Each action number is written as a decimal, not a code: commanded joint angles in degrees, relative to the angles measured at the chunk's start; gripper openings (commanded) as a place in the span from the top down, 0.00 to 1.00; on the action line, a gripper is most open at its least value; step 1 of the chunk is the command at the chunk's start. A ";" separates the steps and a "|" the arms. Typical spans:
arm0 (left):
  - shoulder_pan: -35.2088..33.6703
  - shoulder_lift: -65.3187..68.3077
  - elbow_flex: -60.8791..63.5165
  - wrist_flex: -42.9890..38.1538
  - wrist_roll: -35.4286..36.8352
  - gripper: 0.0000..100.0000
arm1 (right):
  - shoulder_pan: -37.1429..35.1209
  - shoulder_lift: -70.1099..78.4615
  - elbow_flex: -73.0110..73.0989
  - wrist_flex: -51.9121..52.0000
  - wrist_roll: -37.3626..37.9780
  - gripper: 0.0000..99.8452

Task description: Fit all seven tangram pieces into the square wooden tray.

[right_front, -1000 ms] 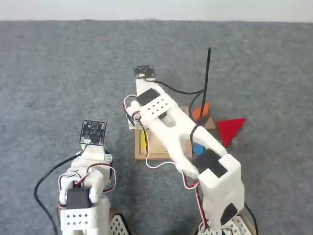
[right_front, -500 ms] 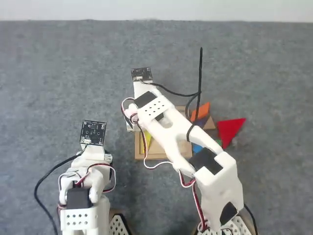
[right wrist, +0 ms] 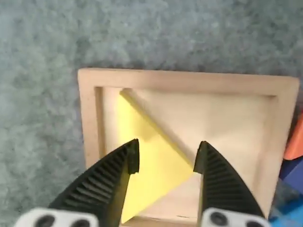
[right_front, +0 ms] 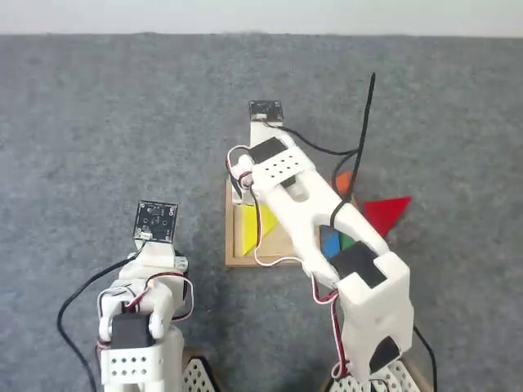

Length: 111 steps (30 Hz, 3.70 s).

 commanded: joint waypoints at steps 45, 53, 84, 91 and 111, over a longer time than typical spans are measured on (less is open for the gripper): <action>0.26 -0.88 -0.57 0.18 -0.09 0.98 | 1.54 -5.05 4.57 3.38 15.21 0.97; 0.26 -0.88 -0.57 0.18 -0.09 0.98 | 9.27 -6.73 1.14 9.71 17.85 0.97; 0.26 -0.88 -0.57 0.18 -0.09 0.98 | 34.42 -15.96 14.42 7.34 5.98 0.84; 0.26 -0.88 -0.57 0.18 -0.09 0.98 | 34.68 -15.69 17.49 1.80 5.27 0.72; 0.26 -0.88 -0.57 0.18 -0.09 0.98 | 34.59 -9.71 18.29 -6.73 0.53 0.64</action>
